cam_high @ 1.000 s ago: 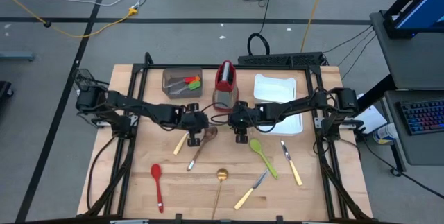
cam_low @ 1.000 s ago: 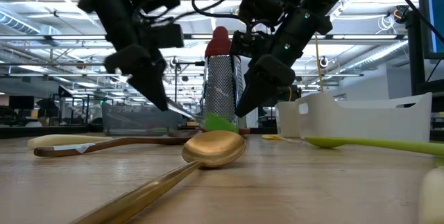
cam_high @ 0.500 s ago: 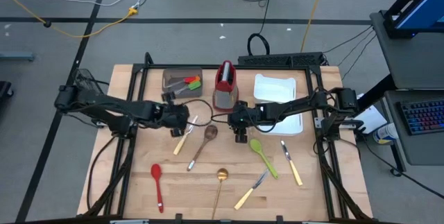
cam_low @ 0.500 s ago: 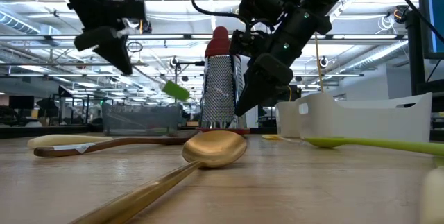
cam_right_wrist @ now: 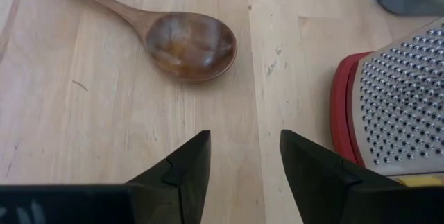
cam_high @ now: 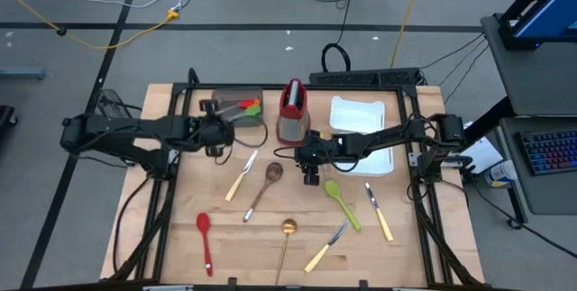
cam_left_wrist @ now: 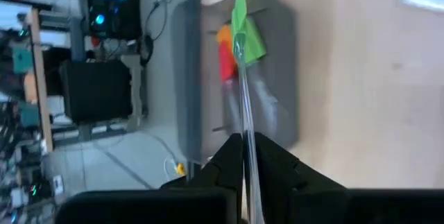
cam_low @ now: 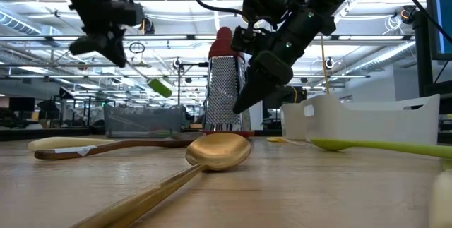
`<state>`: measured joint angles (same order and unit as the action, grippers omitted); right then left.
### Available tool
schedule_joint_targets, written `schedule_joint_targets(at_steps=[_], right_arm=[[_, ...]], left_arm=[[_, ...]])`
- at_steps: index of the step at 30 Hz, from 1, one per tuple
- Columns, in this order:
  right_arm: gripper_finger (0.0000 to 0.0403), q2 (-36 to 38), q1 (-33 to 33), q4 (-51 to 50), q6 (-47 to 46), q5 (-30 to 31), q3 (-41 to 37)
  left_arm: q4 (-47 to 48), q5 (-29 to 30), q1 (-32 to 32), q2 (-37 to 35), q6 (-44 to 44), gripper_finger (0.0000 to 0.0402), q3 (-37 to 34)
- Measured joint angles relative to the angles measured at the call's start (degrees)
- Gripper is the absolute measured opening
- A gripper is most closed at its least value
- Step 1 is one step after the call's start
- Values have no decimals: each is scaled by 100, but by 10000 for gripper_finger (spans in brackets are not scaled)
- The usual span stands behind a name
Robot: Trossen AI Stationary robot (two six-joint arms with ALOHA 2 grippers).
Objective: Pick & Place Kitchen Items
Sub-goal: Put the green spatula into the black bin
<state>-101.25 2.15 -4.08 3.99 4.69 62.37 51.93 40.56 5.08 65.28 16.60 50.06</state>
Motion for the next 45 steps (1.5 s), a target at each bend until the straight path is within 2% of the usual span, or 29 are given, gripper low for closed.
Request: schedule_joint_targets(at_steps=[5, 8, 11, 14, 19, 25, 31, 38, 45], right_arm=[[166, 0, 0, 0, -26, 0, 0], [164, 0, 0, -2, -24, 0, 0], [165, 0, 0, -3, -28, -17, 0], [163, 0, 0, -11, -28, -20, 0], [161, 0, 0, -39, -25, -21, 0], [161, 0, 0, -43, -26, -22, 0], [160, 0, 0, -44, -28, -22, 0], [158, 0, 0, -42, -11, -22, 0], [161, 0, 0, -21, -11, -23, 0]], left_arm=[[-447, -76, 803, 279, 436, 7, -2], [-801, -572, 1272, 533, 870, 12, -2], [-1220, -1309, 1673, 856, 1752, 17, -2], [-1739, -1261, 1972, 1262, 2177, 10, -3], [-2089, -1107, 2404, 1768, 1859, 16, -2], [-2041, -1165, 2666, 2187, 1603, 79, -2], [-1988, -1145, 2716, 2283, 1521, 126, -2], [-1858, -1232, 2542, 1849, 1356, 128, -2], [-2256, -1333, 2945, 1593, 494, 126, -2]])
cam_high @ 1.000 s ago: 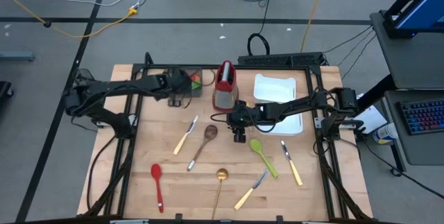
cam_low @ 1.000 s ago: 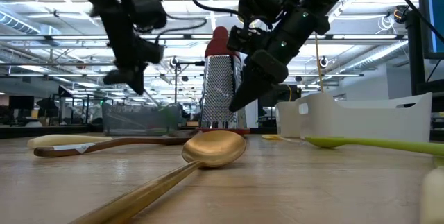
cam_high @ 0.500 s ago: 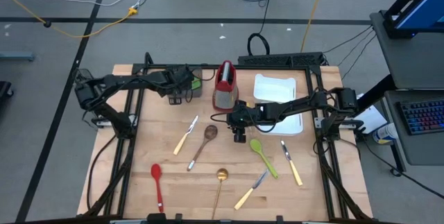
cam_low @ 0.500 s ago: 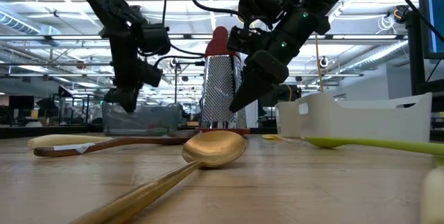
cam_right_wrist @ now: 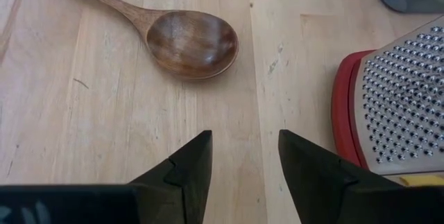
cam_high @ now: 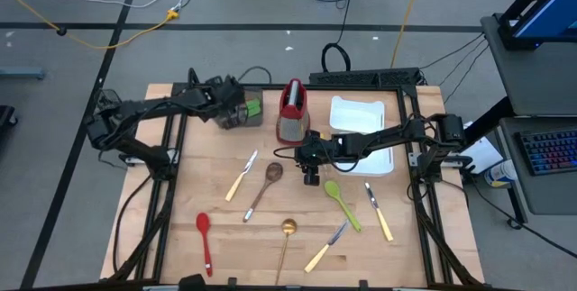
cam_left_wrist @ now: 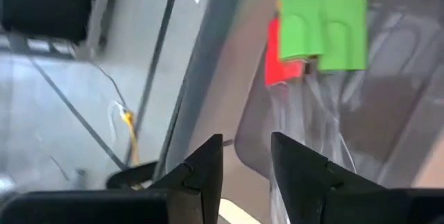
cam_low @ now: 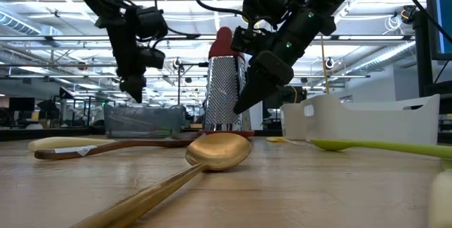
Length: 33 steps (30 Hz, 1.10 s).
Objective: Pick & Place Kitchen Items
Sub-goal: Put the green spatula into the black bin, then put the yellow spatula into the black bin
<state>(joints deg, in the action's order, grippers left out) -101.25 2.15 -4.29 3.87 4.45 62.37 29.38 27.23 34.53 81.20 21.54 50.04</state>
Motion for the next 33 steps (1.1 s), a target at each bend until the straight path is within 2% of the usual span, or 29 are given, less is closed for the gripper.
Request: schedule_joint_targets(at_steps=[3, 9, 16, 21, 26, 29, 33], right_arm=[[161, 0, -1, -7, -2, -6, 0], [157, 0, -2, -18, 1, -16, 0], [155, 0, -2, -20, 46, -18, 0], [155, 0, 0, -20, 46, -9, -2], [155, 0, 0, -22, 35, -5, -2], [155, 0, 0, -22, 4, 8, -2], [155, 0, 0, -27, -219, 26, -2]], left_arm=[[76, -206, 228, 179, -20, 127, -6], [53, -221, 579, 778, 97, 126, -35], [95, -391, 601, 1192, 322, 127, -38], [101, -706, 415, 1082, 317, 127, -22], [116, -371, 154, 851, 73, 127, -22], [158, -138, 34, 580, -398, 127, -22], [348, -257, -111, -6, -1379, 127, -18]])
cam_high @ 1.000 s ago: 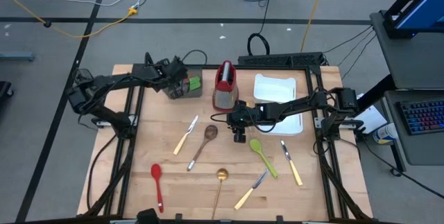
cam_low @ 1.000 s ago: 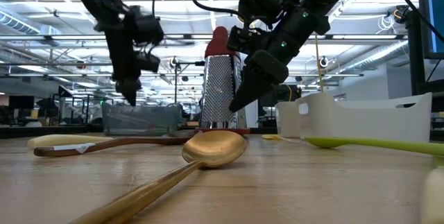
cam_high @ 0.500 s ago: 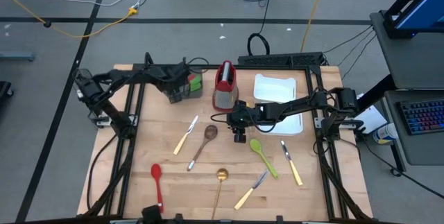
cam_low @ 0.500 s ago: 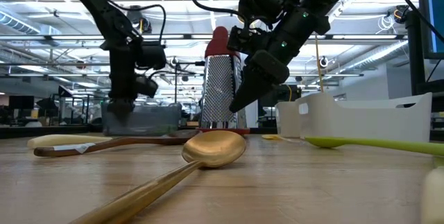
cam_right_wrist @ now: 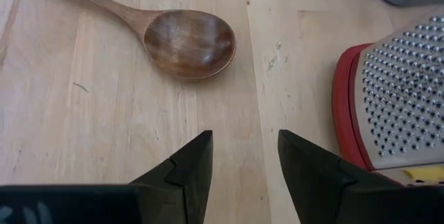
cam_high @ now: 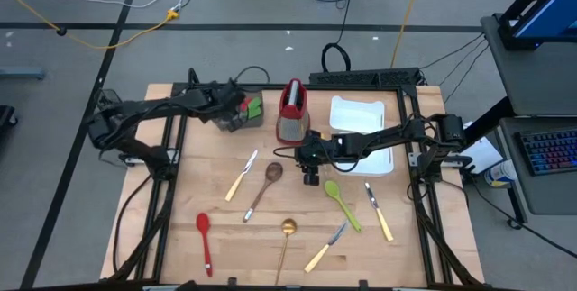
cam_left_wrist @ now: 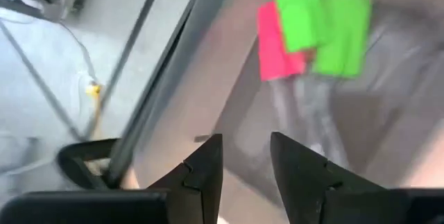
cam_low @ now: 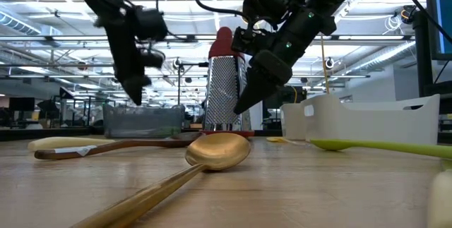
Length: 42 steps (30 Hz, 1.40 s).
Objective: Pick & Place Kitchen Items
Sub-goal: Put the yellow spatula into the black bin
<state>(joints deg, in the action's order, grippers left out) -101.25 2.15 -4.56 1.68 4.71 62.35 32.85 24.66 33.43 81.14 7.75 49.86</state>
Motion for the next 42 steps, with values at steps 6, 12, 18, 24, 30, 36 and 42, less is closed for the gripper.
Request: schedule_joint_targets(at_steps=[6, 12, 18, 24, 30, 36, 42], right_arm=[[155, 0, -37, -31, -220, 748, 0], [155, 0, -8, -337, -1178, 1636, 0], [155, 0, 127, -1266, -2478, 1631, -2], [155, 0, 454, -1347, -3371, 1784, -2], [155, 0, 658, -1542, -3876, 1768, -2], [155, 0, 651, -2270, -4290, 1757, -2], [155, 0, 694, -2193, -4684, 1715, -2]], left_arm=[[288, -822, -189, -1027, -768, 127, -2], [325, -1131, -419, -1689, -1216, 127, 0], [405, -1128, -638, -1833, -1419, 127, -2], [388, -1122, -797, -1799, -1543, 127, -2], [384, -1119, -916, -1805, -1559, 127, -2], [384, -1116, -957, -1805, -1546, 127, -2], [381, -1114, -955, -1805, -1528, 127, -2]])
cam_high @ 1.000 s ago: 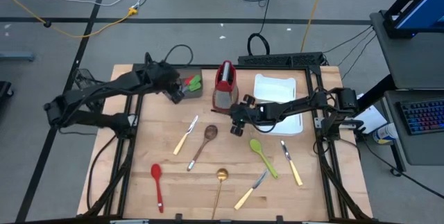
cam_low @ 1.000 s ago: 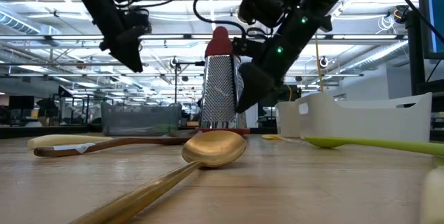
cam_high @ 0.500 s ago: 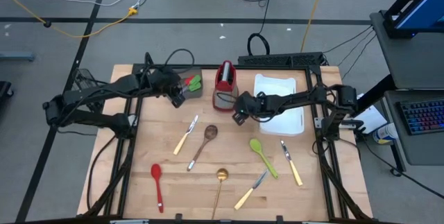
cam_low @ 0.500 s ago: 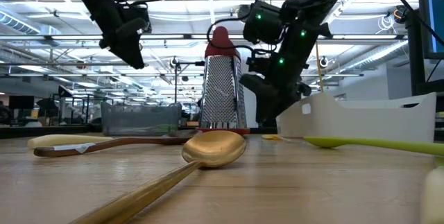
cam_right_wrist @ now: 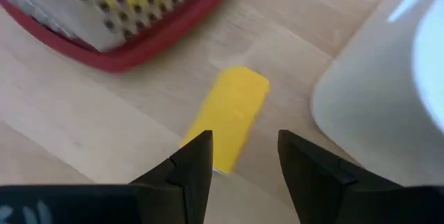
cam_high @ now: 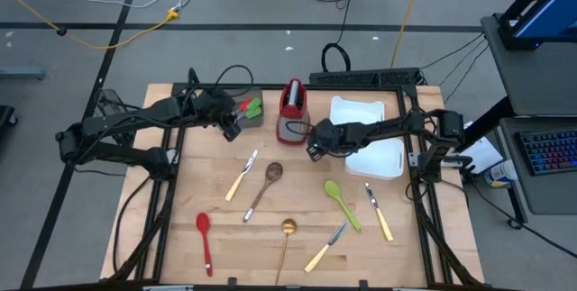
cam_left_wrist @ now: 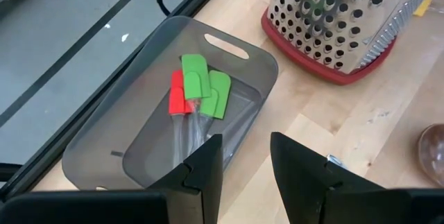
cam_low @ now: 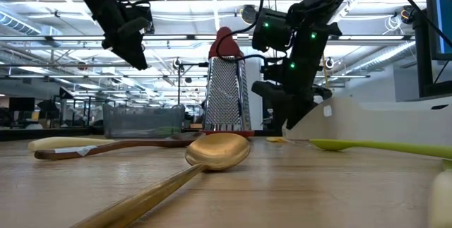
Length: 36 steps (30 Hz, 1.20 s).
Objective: Pick & Place Kitchen Items
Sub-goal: Put the yellow spatula into the black bin
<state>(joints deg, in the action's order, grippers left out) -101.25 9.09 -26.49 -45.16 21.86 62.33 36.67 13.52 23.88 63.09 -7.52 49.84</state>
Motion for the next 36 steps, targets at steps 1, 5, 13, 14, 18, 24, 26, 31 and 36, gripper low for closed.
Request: schedule_joint_targets(at_steps=[1, 5, 13, 14, 18, 24, 26, 31, 36], right_arm=[[155, 0, 30, 83, -6, -102, 0], [155, -9, 86, 232, 89, -330, 4], [155, -153, 97, 269, -305, -144, 28], [155, -155, 97, 316, -294, -146, 28], [155, -153, 97, 325, -304, -184, 24], [155, -12, 95, 195, -74, -295, -3], [155, 131, 97, 169, -184, -397, -15], [155, 479, -16, 54, -390, -369, 60], [155, 501, -186, -700, -352, -294, 676]], left_arm=[[0, 0, 0, 0, 15, 127, 0], [0, 2, 0, 0, 30, 127, 0], [-4, 4, 0, 0, 144, 127, 0], [-7, 4, 0, 0, 144, 127, 0], [-9, 4, 0, 0, 144, 127, 0], [-9, 4, 0, 0, 150, 127, 0], [-9, 4, 0, 0, 151, 127, 0], [-10, 4, 2, 0, 152, 127, 0], [-41, 7, 0, 0, 157, 127, 0]])
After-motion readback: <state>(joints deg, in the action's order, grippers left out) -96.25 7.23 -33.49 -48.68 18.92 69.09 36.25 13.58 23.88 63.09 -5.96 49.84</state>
